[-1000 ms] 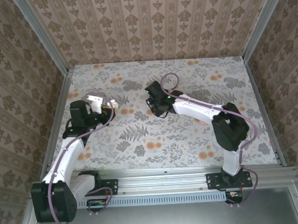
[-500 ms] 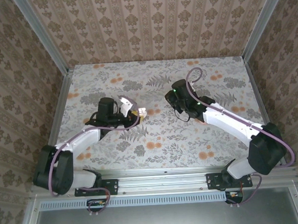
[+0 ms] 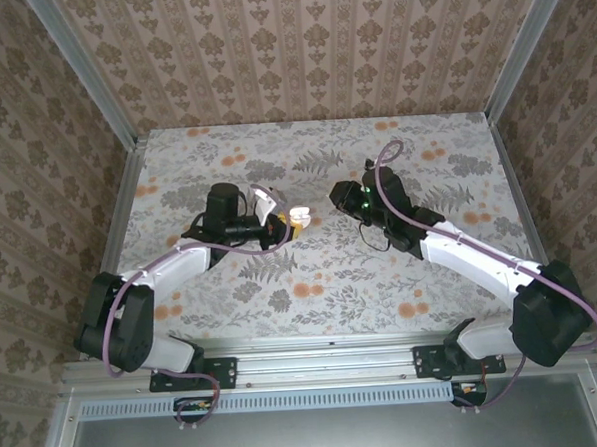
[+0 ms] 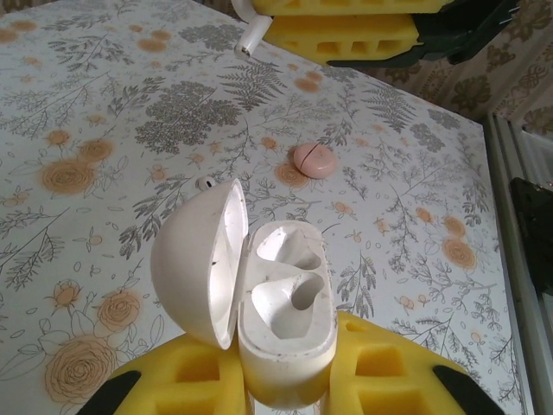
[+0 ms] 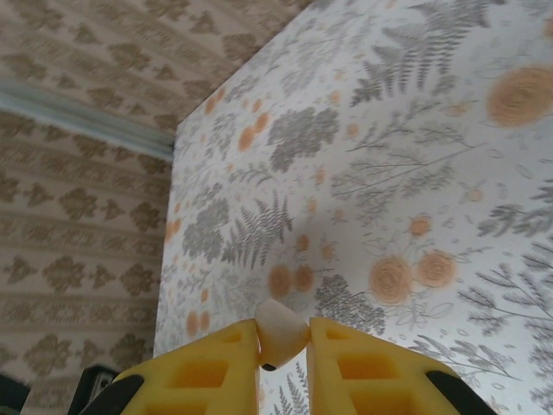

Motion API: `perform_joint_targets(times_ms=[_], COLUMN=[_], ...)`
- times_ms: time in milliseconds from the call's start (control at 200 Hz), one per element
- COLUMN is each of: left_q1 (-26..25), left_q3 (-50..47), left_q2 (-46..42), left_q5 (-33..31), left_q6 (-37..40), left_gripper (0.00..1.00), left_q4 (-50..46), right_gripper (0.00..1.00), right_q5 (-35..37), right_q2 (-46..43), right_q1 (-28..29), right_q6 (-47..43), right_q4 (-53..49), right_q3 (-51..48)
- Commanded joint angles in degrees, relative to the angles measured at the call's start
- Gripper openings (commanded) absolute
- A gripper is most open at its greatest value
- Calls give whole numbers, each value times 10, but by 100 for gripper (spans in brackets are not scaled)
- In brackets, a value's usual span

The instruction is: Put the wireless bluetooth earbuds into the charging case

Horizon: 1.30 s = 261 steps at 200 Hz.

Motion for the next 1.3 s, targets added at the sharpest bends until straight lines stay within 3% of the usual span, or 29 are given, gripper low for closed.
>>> perform_joint_targets(times_ms=[0,515,785,1035,1299], left_q1=[-2,-2,-2,-2,-2], left_q3=[16,31,41,43,46], left_q2=[4,2,0,-2,5], left_q5=[31,40,55,63,58], left_q6=[20,44,62,63,75], left_gripper=[6,6,6,6,6], left_q4=[9,-20,-44,-44,-56], right_gripper=[20,23,24,21,20], right_q5=[-69,-205,-217,-234,-267], right_q2=[-15,-21,-23,-14,-30], right_q1=[-3,-3,4,4,6], right_q6=[-79,-272,-403,-429,-465], right_q4=[76,73,50,59,6], right_q3=[-10,-14,-12,-3,11])
